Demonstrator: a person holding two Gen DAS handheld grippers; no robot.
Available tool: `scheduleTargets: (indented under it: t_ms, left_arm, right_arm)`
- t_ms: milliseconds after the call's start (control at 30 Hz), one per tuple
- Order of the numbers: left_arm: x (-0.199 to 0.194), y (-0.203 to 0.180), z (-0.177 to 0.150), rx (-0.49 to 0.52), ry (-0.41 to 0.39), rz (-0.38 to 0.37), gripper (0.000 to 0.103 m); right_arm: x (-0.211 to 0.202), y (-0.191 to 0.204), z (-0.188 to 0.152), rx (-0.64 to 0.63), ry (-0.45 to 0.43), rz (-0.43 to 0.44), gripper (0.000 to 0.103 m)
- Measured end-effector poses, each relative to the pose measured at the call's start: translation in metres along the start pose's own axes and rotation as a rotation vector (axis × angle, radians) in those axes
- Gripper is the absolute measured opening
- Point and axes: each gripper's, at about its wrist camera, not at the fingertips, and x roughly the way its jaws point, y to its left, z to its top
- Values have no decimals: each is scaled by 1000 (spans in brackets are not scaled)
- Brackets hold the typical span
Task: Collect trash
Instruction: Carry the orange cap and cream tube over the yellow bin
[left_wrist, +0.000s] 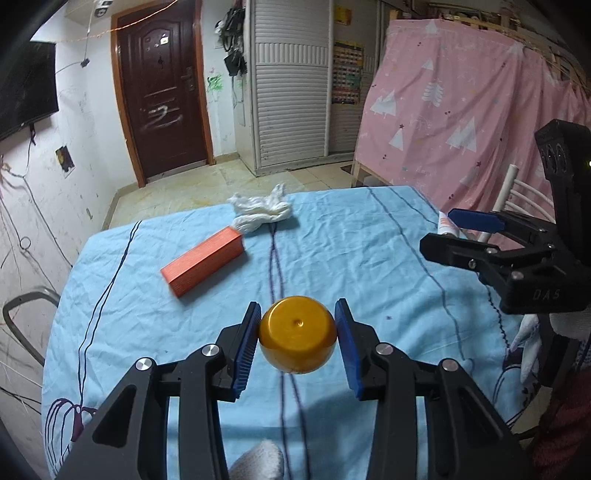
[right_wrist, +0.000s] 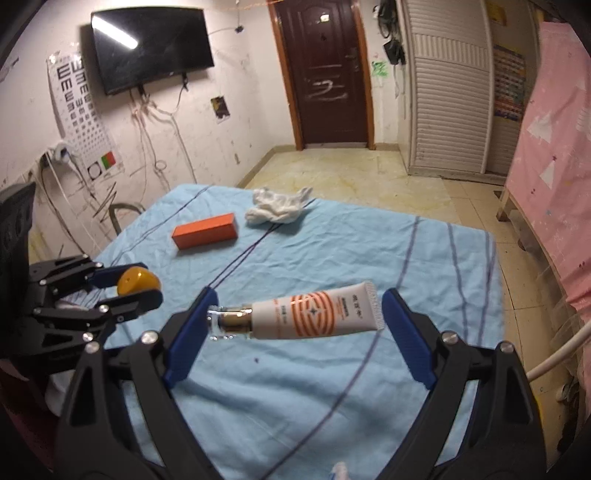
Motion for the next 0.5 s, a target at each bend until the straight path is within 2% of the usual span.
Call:
scheduleTargets:
  t_ms: [267,500]
  left_arm:
    - [-8,-55,10,81,-12,-71,32]
    - [2,-108,10,165,16,-118,32]
  right_arm:
    - [-55,-52,-32,126,-88,-64,87]
    - [-94,-96,-60,223,-147,-116,87]
